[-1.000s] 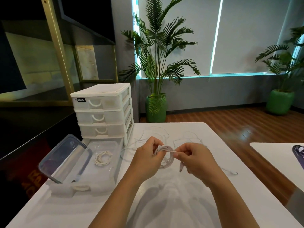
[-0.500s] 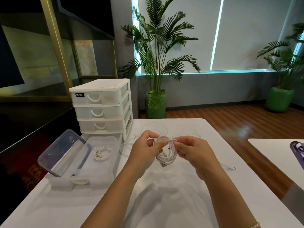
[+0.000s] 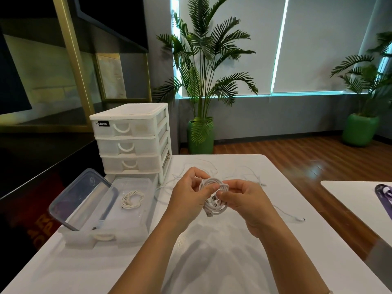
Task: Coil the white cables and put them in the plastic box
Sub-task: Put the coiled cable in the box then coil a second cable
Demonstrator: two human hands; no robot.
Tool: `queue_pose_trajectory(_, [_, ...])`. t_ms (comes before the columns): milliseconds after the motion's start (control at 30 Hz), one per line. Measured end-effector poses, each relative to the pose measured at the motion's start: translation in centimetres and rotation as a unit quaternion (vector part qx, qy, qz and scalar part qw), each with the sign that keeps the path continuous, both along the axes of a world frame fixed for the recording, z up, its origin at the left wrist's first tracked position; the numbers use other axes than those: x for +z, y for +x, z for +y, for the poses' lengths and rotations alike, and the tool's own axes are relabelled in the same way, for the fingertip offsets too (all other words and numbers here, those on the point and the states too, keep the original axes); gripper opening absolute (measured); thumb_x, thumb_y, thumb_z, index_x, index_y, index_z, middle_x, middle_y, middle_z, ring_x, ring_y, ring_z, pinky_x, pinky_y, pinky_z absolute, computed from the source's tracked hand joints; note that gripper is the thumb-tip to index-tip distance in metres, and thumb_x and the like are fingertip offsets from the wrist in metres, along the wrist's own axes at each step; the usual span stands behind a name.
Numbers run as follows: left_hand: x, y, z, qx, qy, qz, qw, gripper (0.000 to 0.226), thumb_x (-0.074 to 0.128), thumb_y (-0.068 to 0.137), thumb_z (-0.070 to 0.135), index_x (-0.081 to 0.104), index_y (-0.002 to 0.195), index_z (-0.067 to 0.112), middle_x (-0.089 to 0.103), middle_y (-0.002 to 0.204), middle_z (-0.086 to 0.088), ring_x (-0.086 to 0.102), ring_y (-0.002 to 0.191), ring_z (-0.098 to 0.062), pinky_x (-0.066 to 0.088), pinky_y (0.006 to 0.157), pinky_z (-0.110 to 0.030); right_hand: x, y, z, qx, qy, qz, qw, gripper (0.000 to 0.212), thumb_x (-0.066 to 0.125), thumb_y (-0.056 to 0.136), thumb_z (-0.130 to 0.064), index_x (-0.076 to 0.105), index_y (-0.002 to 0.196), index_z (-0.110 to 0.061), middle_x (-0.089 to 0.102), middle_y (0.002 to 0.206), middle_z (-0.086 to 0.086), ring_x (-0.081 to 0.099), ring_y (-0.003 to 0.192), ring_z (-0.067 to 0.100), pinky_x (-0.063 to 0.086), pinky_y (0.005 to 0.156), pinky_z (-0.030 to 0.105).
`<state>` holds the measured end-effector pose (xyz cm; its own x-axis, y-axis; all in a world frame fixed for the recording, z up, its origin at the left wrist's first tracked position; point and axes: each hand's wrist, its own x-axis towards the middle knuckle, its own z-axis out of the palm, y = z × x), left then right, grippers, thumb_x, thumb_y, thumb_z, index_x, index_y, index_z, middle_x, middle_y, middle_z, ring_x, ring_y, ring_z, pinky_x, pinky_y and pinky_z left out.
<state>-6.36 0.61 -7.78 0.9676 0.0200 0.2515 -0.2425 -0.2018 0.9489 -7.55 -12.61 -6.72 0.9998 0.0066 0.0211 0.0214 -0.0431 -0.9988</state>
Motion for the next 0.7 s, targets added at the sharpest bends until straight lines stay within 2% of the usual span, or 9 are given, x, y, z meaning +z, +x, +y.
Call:
queue_pose_trajectory(133, [-0.05,-0.05,-0.07,-0.075,-0.087,0.095,0.989,0.022,0.068,0.081,0.02,0.053,0.096,0.025,0.067,0.101,-0.009,0.066,0.087,-0.021,0.058,0.075,-0.03,-0.01,0.21,-0.08,-0.019,0.039,-0.014,0.999,0.013,0.065,0.079,0.005,0.067,0.083,-0.007,0.07,0.076,0.01,0.065,0.071,0.022,0.054,0.072,0.031])
queue_pose_trajectory(233, [-0.14,-0.09,-0.24,-0.105,-0.083,0.133,0.982,0.033,0.074,0.076,0.013,0.057,0.101,0.023,0.069,0.101,-0.005,0.067,0.093,-0.022,0.057,0.077,-0.029,0.02,0.3,-0.3,-0.034,0.039,-0.02,0.998,0.016,0.064,0.08,0.004,0.066,0.079,-0.011,0.071,0.078,0.009,0.067,0.074,0.022,0.055,0.073,0.031])
queue_pose_trajectory(333, [-0.36,-0.03,-0.12,-0.081,-0.034,0.121,0.989,0.034,0.077,0.073,0.011,0.062,0.102,0.019,0.07,0.099,-0.007,0.067,0.094,-0.026,0.057,0.079,-0.032,-0.19,0.31,-0.09,-0.034,0.022,-0.028,0.999,0.011,0.065,0.079,0.001,0.067,0.084,-0.009,0.072,0.079,0.008,0.067,0.074,0.02,0.055,0.07,0.028])
queue_pose_trajectory(433, [-0.47,-0.21,-0.14,-0.055,0.022,0.085,0.995,0.025,0.075,0.073,0.015,0.066,0.096,0.021,0.071,0.091,-0.005,0.068,0.088,-0.025,0.059,0.077,-0.034,-0.49,0.25,0.47,-0.04,-0.017,-0.035,0.998,0.01,0.064,0.081,-0.005,0.068,0.09,-0.009,0.071,0.084,0.008,0.068,0.079,0.019,0.054,0.068,0.025])
queue_pose_trajectory(567, [-0.33,-0.5,-0.39,-0.038,0.097,0.039,0.994,0.026,0.076,0.073,0.024,0.067,0.097,0.021,0.071,0.089,-0.001,0.067,0.084,-0.025,0.059,0.076,-0.039,-0.27,0.08,0.59,-0.046,-0.026,-0.04,0.998,0.015,0.057,0.081,-0.004,0.067,0.085,-0.015,0.07,0.082,0.004,0.066,0.077,0.017,0.053,0.066,0.023])
queue_pose_trajectory(700, [-0.11,-0.39,-0.24,-0.034,0.104,0.026,0.994,0.013,0.073,0.075,0.019,0.068,0.087,0.019,0.07,0.084,-0.004,0.066,0.084,-0.029,0.058,0.079,-0.041,0.24,0.04,0.55,-0.039,0.0,-0.043,0.998,0.021,0.056,0.083,-0.001,0.064,0.081,-0.021,0.067,0.084,0.001,0.063,0.082,0.016,0.05,0.069,0.023])
